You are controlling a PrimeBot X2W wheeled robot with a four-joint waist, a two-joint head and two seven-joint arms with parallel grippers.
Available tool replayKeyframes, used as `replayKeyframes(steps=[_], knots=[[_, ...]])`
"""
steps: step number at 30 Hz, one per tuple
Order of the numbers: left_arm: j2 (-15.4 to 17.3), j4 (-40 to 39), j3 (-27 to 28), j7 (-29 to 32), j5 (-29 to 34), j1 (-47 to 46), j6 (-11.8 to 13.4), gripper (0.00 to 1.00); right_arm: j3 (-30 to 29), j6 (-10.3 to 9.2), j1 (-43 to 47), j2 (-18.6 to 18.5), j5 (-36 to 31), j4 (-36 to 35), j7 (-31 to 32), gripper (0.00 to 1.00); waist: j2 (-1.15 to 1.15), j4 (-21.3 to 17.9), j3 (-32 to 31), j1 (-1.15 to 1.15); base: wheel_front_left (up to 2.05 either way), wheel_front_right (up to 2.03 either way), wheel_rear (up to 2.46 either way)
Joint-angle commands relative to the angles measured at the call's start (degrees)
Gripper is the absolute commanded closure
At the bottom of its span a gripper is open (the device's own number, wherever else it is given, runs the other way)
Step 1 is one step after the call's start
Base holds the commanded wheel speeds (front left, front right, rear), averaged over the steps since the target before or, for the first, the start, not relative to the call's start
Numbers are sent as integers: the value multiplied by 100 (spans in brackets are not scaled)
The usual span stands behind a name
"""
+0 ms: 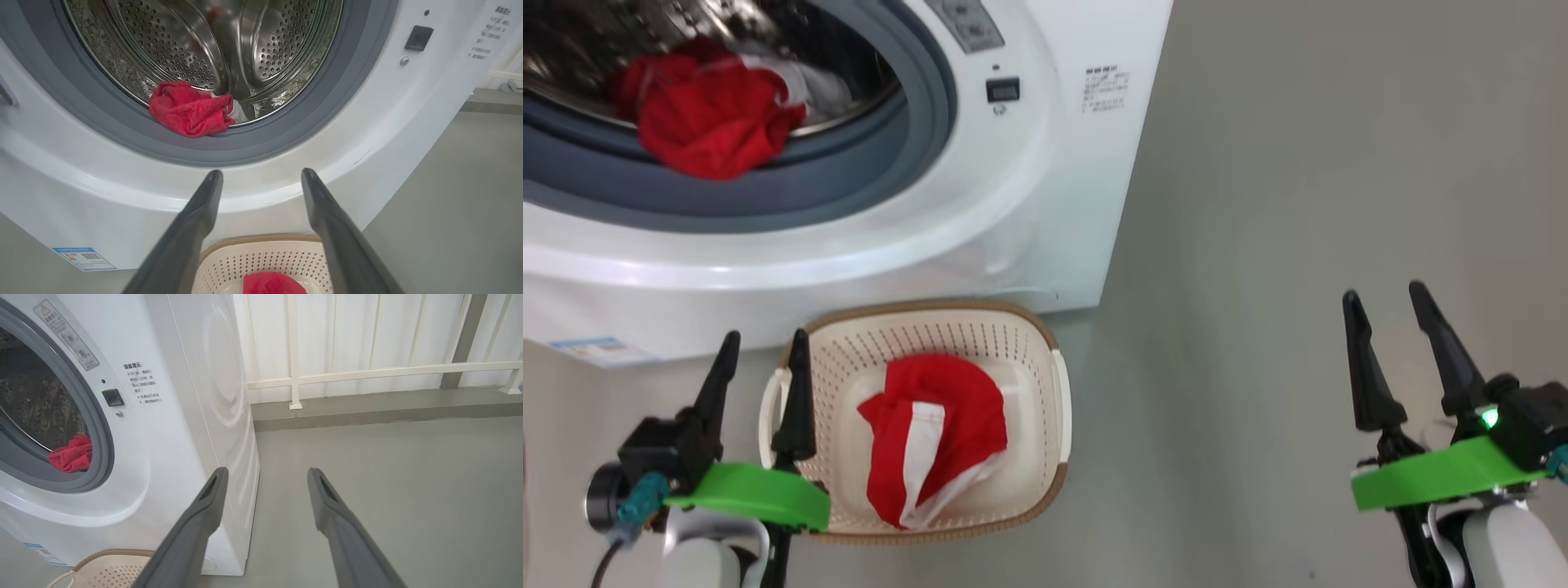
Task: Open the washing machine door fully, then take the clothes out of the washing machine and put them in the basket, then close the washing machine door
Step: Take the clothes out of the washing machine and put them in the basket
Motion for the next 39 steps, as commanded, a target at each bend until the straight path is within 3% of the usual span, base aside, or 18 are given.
replayKeyframes(steps=[1, 24, 31, 39], knots=[[103, -253, 178, -29, 76, 170, -32, 0, 126, 28, 134, -73, 26, -108, -37, 0, 0, 36, -323, 0, 0, 0, 0], [89, -1601, 403, -29, 25, 2020, 34, 0, -37, 28, 1358, -44, 113, -171, -37, 0, 0, 117, -1231, 0, 0, 0, 0], [89, -1786, 414, -29, -68, 2200, 193, 0, -122, 28, 1441, -21, 110, -187, -37, 0, 0, 136, -1236, 0, 0, 0, 0], [89, -1813, 421, -29, -94, 2138, 198, 0, -136, 28, 1334, -20, 105, -206, -37, 0, 0, 95, -1163, 0, 0, 0, 0]])
